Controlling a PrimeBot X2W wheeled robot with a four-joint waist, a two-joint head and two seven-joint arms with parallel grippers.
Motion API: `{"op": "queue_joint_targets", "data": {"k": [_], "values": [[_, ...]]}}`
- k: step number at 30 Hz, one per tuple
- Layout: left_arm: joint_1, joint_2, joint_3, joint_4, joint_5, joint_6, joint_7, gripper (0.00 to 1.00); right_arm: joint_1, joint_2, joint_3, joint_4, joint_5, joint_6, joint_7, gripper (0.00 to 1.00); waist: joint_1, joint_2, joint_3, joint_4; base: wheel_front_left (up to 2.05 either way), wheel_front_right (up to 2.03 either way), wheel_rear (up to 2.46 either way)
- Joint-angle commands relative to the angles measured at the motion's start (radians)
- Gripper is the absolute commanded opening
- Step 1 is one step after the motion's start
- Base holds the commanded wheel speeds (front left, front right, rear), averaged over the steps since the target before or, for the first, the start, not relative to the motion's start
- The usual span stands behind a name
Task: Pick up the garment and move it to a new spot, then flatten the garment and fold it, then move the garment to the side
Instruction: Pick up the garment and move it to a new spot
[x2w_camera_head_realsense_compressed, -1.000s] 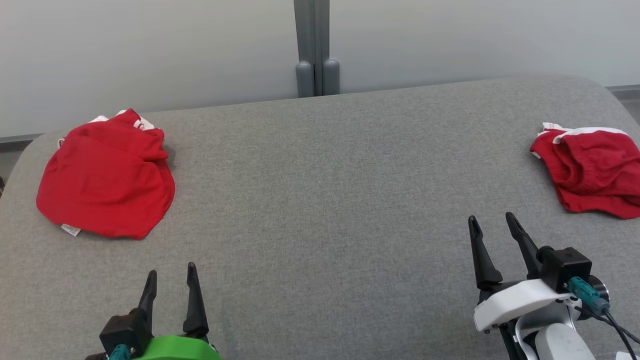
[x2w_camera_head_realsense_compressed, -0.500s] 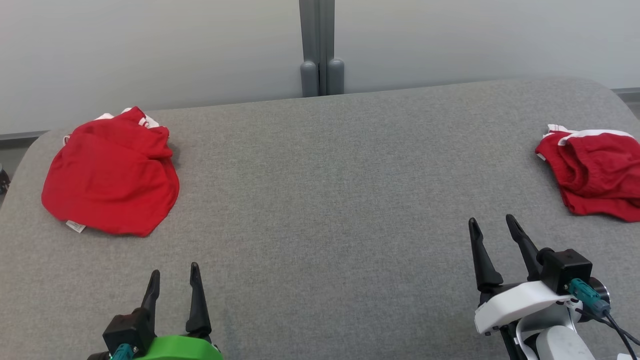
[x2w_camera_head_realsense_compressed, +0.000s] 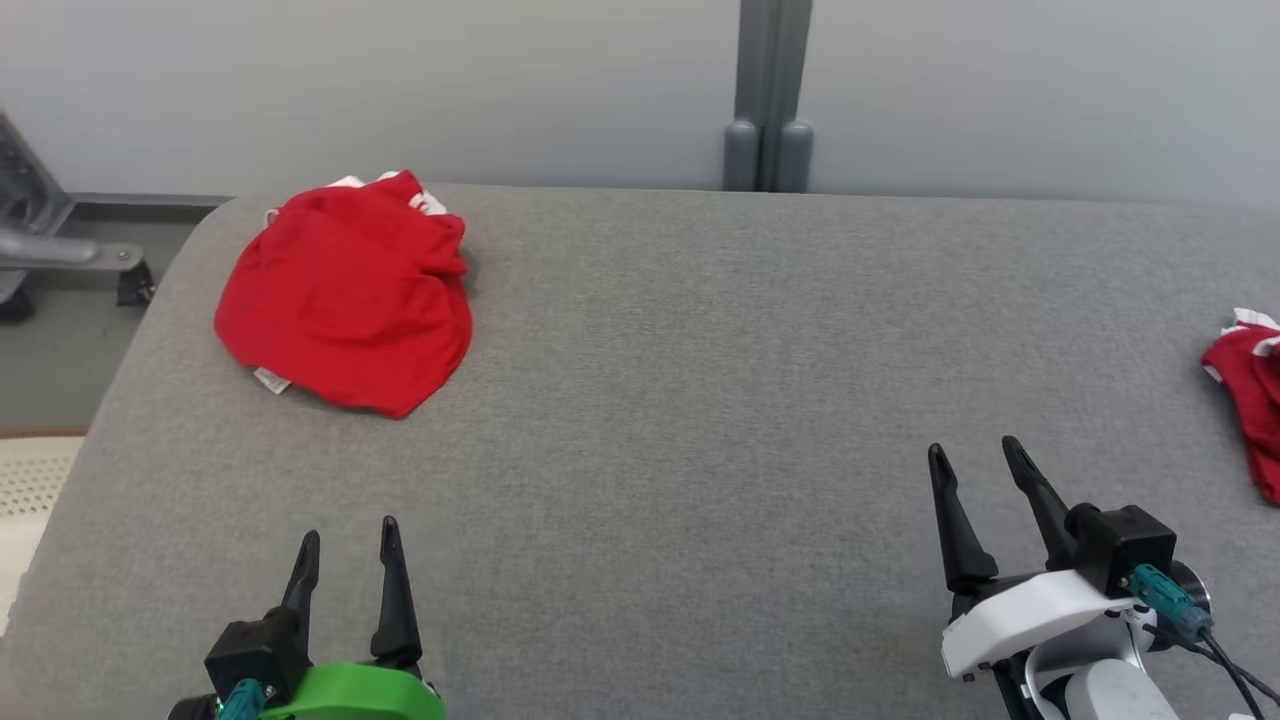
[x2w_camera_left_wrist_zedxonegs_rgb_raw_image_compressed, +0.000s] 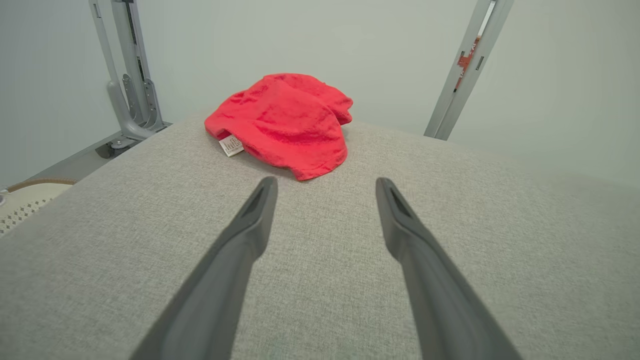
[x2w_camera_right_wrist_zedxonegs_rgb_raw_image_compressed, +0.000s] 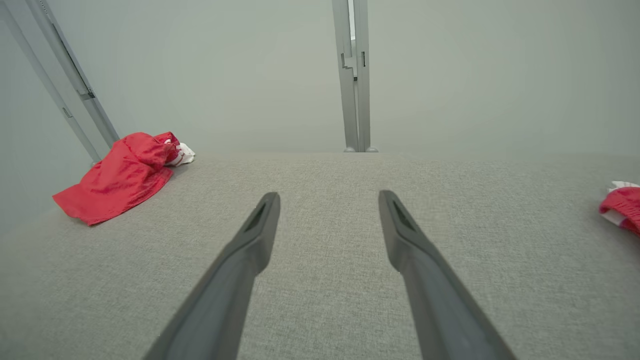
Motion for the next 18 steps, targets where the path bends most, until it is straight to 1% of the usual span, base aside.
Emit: {"op": "queue_joint_targets", "data": {"k": [1, 5, 10, 13, 18], "values": [[-0.008, 0.009, 0.005, 0.001, 0.001, 0.004, 0.0, 1.0, 0.009, -0.001, 0.002, 0.003, 0.005, -0.001, -0.002, 1.0, 0.0, 0.0, -0.009, 0.113, 0.0, 0.0, 0.0], [-0.001, 0.016, 0.006, 0.002, 0.0, 0.007, 0.001, 1.0, 0.01, -0.001, 0.017, 0.013, 0.017, -0.001, -0.011, 1.0, 0.0, 0.0, -0.017, 0.201, 0.0, 0.0, 0.0], [0.008, 0.024, 0.009, -0.004, -0.006, 0.01, 0.003, 1.0, 0.007, -0.001, 0.041, 0.019, 0.027, -0.002, -0.019, 1.0, 0.0, 0.0, -0.02, 0.275, 0.0, 0.0, 0.0], [0.016, 0.027, 0.008, -0.009, -0.009, 0.014, 0.004, 1.0, 0.009, -0.002, 0.054, 0.021, 0.031, -0.002, -0.021, 1.0, 0.0, 0.0, -0.023, 0.307, 0.0, 0.0, 0.0], [0.024, 0.031, 0.005, -0.015, -0.011, 0.017, 0.005, 1.0, 0.007, -0.002, 0.067, 0.022, 0.034, -0.002, -0.027, 1.0, 0.0, 0.0, -0.025, 0.329, 0.0, 0.0, 0.0]]}}
